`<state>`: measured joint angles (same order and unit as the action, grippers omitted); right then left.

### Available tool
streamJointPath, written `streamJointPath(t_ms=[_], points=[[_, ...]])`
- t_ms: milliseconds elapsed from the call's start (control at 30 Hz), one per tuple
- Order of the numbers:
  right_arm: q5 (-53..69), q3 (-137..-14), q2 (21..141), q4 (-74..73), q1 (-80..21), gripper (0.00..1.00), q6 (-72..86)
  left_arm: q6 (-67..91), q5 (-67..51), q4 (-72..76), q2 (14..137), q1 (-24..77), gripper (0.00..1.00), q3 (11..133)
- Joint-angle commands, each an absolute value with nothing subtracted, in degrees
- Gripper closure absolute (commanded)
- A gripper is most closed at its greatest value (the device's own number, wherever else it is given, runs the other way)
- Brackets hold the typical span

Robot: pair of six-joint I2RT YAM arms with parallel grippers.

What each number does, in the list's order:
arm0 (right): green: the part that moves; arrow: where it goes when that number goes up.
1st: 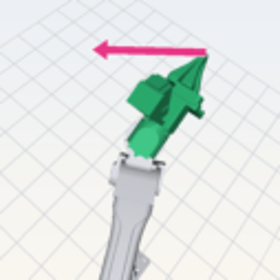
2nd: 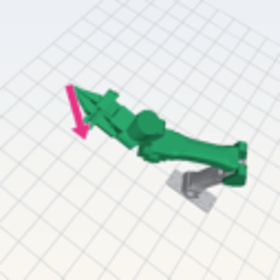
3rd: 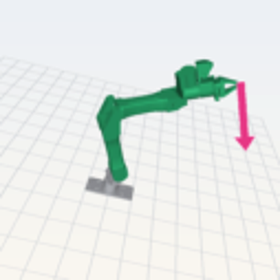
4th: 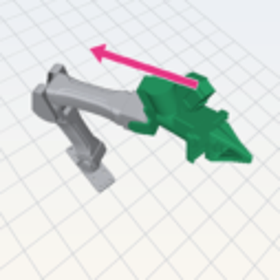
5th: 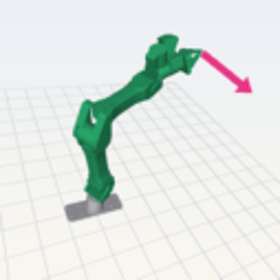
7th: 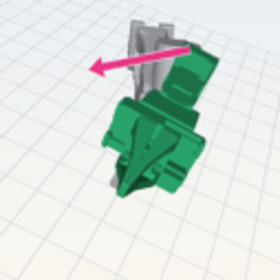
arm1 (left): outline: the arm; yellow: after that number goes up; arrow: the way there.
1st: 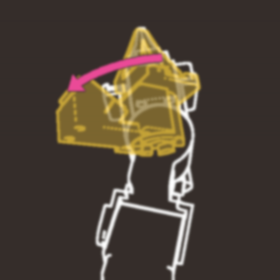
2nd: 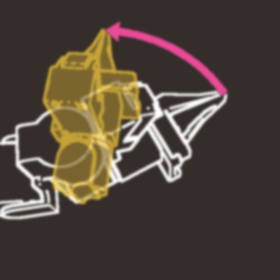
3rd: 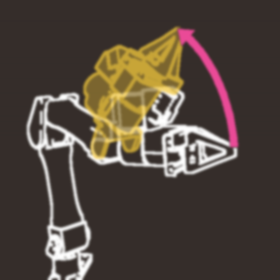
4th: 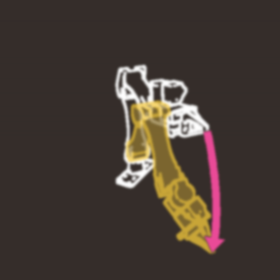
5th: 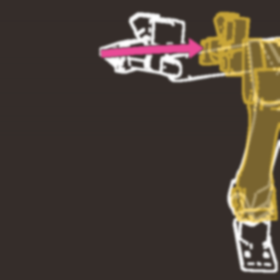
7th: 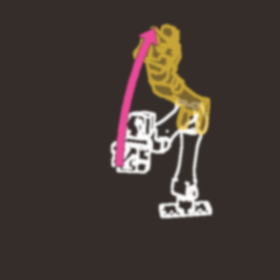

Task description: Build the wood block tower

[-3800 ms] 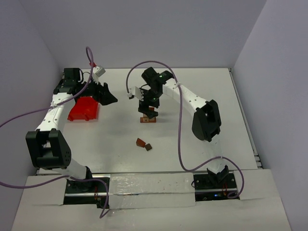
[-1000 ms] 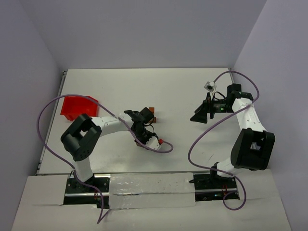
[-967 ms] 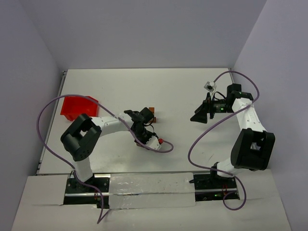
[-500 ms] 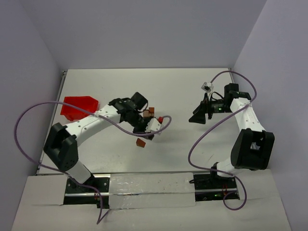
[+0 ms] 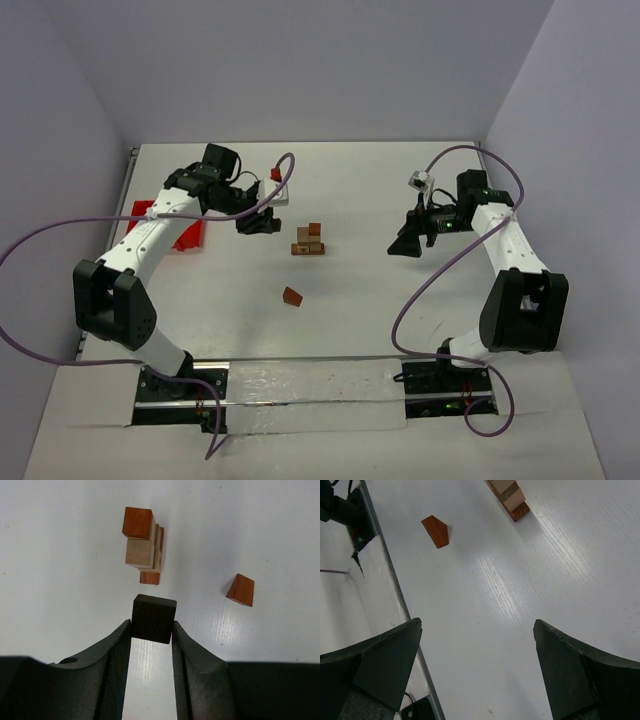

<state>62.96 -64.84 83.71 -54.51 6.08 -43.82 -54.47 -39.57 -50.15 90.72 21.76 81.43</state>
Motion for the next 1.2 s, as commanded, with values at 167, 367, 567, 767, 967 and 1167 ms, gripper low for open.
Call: streamJointPath(t_ms=[167,367,567,767,967,1167], points=[[59.0,-64.8,81.6,-49.6,4.8,0.0,-39.6,-48.1,-36.7,-42.7,97.3,21.5,0.97,86.1],[57.0,-64.8,81.9,-48.0,4.3,0.0,-37.4,-45.3,-31.4,-40.5,98.9,23.7,0.97,85.8],[56.4,-64.9,81.9,-47.8,3.8,0.0,-36.9,-43.0,-24.8,-40.0,100.8,27.2,0.98,86.4],[56.1,-65.0,81.8,-47.8,3.6,0.0,-36.5,-41.6,-21.5,-39.0,102.4,30.0,0.98,86.9],[55.9,-65.0,81.8,-47.7,3.5,0.0,-36.3,-40.3,-19.4,-38.9,103.9,31.5,0.93,88.0],[55.7,-65.2,81.9,-47.9,3.4,0.0,-36.3,-39.8,-18.2,-37.9,104.5,32.4,0.9,88.1]])
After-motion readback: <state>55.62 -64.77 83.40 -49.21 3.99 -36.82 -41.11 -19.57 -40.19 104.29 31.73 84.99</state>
